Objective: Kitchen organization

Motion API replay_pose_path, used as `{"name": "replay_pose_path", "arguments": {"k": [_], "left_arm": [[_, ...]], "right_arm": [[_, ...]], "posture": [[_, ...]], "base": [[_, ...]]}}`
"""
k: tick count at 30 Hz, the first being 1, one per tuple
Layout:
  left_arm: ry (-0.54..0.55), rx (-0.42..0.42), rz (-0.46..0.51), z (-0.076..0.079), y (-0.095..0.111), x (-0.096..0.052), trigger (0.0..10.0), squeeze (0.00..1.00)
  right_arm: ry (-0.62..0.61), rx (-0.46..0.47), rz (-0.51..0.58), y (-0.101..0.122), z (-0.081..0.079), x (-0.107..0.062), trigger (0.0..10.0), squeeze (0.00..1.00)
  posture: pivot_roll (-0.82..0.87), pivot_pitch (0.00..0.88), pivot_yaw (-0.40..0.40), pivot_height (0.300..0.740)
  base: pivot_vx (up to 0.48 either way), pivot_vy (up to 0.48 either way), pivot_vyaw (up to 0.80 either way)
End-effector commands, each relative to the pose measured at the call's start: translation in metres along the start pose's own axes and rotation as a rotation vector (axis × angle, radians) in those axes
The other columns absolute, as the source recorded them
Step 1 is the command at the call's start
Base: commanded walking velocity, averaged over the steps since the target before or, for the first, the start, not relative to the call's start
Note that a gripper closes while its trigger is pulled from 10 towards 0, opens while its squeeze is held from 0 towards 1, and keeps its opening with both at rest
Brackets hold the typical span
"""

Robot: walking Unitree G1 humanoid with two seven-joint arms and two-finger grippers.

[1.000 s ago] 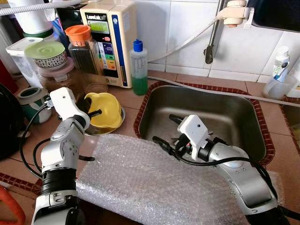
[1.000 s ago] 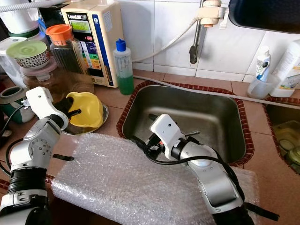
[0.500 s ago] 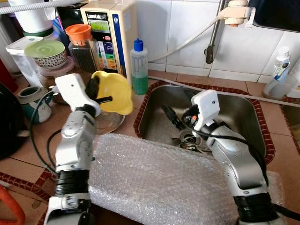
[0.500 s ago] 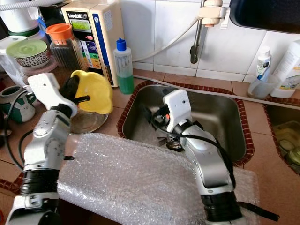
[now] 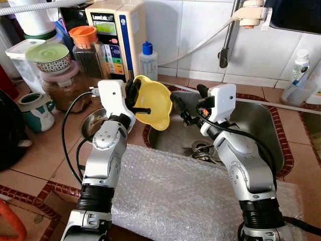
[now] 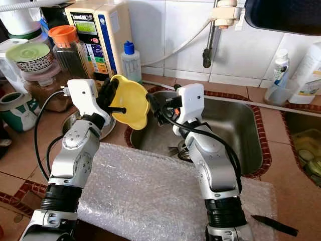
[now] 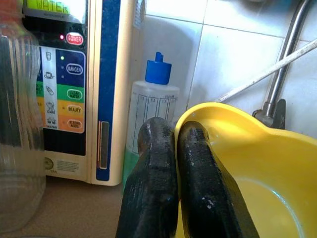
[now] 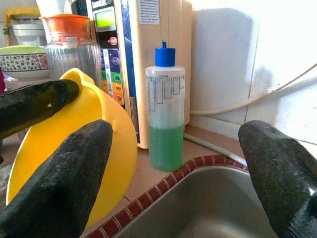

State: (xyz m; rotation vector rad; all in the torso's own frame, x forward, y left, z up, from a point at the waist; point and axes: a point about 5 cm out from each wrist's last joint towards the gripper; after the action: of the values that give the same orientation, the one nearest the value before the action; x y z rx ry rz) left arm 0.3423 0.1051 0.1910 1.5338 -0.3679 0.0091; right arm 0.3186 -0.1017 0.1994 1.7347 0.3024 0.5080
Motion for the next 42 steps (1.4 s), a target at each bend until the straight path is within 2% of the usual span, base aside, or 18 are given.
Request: {"name": "replay_pose_path", "arguments": {"k": [1,10,20,28,31,38,39,40,41,42], "left_arm": [[-0.023,0.024,0.042,0.003,0.008,0.003,0.0,0.0],[-0.078,0.095,0.096,0.012,0.016,0.003,0.0,0.0],[-0.098,0.114,0.109,0.016,0.018,0.004,0.0,0.0],[-0.103,0.118,0.11,0.018,0.017,0.005,0.0,0.0],[-0.097,0.125,0.099,0.016,0.015,0.005,0.0,0.0],[-0.093,0.122,0.106,0.015,0.016,0.004,0.0,0.0],[-0.097,0.12,0.114,0.015,0.018,0.004,0.0,0.0],[-0.099,0.119,0.117,0.015,0.018,0.004,0.0,0.0],[-0.1,0.119,0.119,0.015,0.019,0.004,0.0,0.0],[-0.101,0.12,0.122,0.015,0.02,0.004,0.0,0.0]], "right_arm": [[-0.001,0.004,-0.001,0.003,-0.001,0.002,10.0,0.0],[0.029,0.01,-0.044,-0.003,-0.012,0.011,10.0,0.0],[0.042,-0.017,-0.081,-0.009,-0.017,0.016,10.0,0.0],[0.081,-0.008,-0.084,-0.007,-0.027,0.022,10.0,0.0],[0.115,0.024,-0.045,-0.001,-0.032,0.021,10.0,0.0],[0.047,-0.014,-0.102,-0.011,-0.021,0.018,10.0,0.0],[0.03,-0.019,-0.109,-0.012,-0.019,0.019,9.4,0.0],[0.026,-0.02,-0.11,-0.012,-0.019,0.02,9.4,0.0],[0.012,-0.019,-0.117,-0.013,-0.017,0.02,5.5,0.0],[-0.006,-0.021,-0.122,-0.013,-0.015,0.021,0.0,0.0]], "posture": [[-0.06,0.0,0.063,0.74],[-0.05,0.0,0.061,0.74],[-0.05,0.0,0.068,0.74],[-0.05,0.0,0.071,0.74],[-0.05,0.0,0.069,0.74],[-0.05,0.0,0.07,0.74],[-0.05,0.0,0.072,0.74],[-0.05,0.0,0.072,0.74],[-0.05,0.0,0.072,0.74],[-0.05,0.0,0.072,0.74]], "base": [[0.0,0.0,0.0],[0.0,0.0,0.0],[0.0,0.0,0.0],[0.0,0.0,0.0],[0.0,0.0,0.0],[0.0,0.0,0.0],[0.0,0.0,0.0],[0.0,0.0,0.0],[0.0,0.0,0.0],[0.0,0.0,0.0]]}}
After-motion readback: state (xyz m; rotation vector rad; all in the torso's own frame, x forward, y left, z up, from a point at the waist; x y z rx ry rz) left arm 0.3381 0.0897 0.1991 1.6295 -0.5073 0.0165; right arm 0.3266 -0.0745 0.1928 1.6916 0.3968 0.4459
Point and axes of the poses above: a point about 5 cm out from each wrist's last joint towards the gripper, its own x axis pointing out of the wrist towards the gripper, its own y axis along the axis of the wrist's last joint, z = x × y, and after that the axes turned 9 degrees about x, right-handed
